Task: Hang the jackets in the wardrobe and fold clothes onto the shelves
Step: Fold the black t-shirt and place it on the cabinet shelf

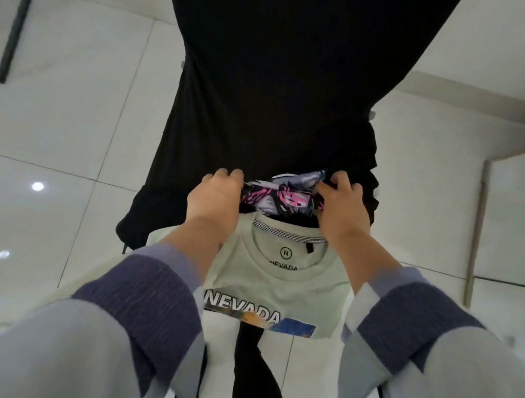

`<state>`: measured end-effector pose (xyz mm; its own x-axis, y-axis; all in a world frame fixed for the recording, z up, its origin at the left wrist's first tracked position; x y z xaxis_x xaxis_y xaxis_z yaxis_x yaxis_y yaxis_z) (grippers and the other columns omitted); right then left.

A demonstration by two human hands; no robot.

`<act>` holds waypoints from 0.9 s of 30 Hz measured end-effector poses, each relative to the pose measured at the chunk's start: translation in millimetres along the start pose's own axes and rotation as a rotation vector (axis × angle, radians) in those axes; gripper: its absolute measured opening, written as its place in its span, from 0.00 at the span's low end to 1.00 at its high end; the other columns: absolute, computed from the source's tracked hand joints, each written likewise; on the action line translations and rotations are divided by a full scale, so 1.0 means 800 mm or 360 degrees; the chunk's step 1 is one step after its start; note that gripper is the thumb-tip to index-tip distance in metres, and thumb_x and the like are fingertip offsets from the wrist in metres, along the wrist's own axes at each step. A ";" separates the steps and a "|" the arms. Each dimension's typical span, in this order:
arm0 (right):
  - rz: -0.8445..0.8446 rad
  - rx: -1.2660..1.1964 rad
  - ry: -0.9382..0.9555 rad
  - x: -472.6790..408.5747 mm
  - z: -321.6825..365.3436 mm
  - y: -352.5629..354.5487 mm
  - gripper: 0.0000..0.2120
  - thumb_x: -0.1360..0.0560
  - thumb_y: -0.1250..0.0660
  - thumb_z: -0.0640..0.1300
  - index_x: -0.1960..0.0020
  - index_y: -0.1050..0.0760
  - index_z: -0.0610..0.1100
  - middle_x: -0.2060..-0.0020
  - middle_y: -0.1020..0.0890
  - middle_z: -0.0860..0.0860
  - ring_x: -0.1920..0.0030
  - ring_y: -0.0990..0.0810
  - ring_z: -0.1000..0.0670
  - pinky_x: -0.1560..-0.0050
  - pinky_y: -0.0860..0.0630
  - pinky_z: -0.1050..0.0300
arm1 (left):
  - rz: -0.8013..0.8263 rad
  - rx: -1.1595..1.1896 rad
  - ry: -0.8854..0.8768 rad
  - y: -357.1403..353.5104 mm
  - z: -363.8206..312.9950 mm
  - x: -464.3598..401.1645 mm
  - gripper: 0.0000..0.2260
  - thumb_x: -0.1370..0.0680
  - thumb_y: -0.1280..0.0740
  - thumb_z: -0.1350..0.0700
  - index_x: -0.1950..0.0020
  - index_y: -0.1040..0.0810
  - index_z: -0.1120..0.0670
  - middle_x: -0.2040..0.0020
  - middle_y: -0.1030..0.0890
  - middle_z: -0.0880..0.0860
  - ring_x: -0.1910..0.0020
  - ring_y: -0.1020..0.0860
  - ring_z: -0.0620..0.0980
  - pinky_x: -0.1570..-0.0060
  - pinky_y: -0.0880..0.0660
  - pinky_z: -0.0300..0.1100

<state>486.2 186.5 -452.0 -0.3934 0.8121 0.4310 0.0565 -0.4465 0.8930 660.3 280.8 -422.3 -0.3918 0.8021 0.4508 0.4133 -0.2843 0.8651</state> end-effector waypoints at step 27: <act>-0.0668 -0.0201 -0.0014 0.003 0.017 0.052 0.32 0.32 0.25 0.46 0.32 0.34 0.46 0.36 0.32 0.41 0.38 0.31 0.41 0.41 0.27 0.45 | -0.0708 -0.0480 -0.0422 0.064 -0.016 -0.030 0.12 0.25 0.34 0.58 0.43 0.28 0.51 0.44 0.27 0.51 0.45 0.30 0.53 0.46 0.34 0.48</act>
<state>500.1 175.1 -412.1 -0.3506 0.9359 0.0356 -0.2192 -0.1190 0.9684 680.5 240.0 -385.9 -0.2389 0.9710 -0.0057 -0.0099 0.0035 0.9999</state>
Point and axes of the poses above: each hand's wrist, its own x-axis away from the middle knuckle, its own y-axis out of the back of the hand, z = x × y, the point moved 3 cm from there along -x, towards the middle knuckle
